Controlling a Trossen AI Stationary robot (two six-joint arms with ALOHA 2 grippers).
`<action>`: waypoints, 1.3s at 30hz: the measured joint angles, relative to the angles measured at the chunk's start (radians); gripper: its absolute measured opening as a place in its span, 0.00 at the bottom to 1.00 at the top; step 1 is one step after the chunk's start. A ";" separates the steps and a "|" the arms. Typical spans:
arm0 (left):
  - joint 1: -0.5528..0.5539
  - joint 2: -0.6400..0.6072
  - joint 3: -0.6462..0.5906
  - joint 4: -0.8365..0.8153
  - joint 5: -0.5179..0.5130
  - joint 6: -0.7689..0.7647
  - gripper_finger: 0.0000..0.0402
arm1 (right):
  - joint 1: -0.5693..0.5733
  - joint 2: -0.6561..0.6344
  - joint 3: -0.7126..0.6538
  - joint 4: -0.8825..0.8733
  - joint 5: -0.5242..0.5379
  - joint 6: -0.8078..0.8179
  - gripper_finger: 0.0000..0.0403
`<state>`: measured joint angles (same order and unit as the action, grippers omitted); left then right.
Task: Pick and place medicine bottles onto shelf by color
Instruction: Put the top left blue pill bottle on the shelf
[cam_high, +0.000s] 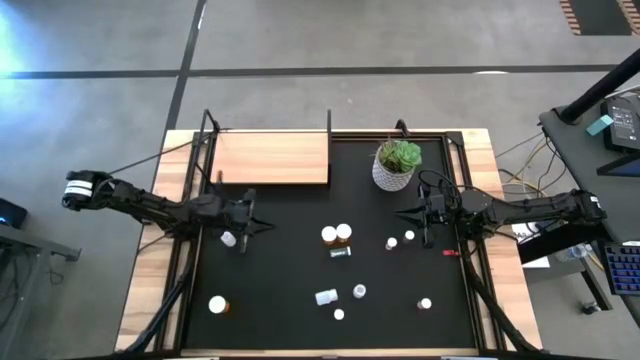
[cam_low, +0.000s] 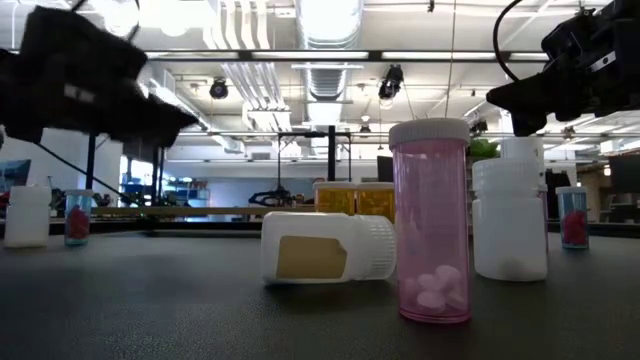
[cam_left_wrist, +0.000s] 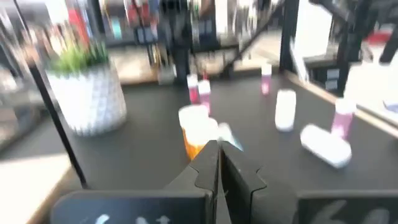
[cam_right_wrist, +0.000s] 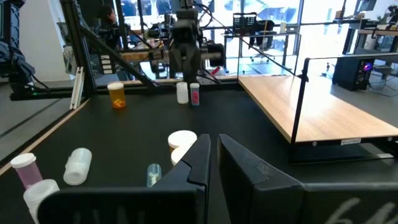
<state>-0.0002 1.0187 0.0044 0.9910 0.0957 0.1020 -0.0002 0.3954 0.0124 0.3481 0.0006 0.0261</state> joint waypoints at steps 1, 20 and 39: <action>0.000 0.000 0.000 0.043 -0.001 0.014 0.00 | 0.000 0.000 0.000 0.000 0.000 0.000 0.06; 0.066 -0.074 0.150 0.179 -0.155 0.010 0.00 | 0.000 0.000 0.000 0.000 0.000 0.000 0.06; 0.095 -0.070 0.386 -0.056 -0.263 0.010 0.00 | 0.000 0.000 0.000 0.000 0.000 0.000 0.06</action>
<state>0.0947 0.9486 0.3903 0.9352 -0.1670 0.1120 -0.0002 0.3954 0.0124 0.3485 0.0002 0.0259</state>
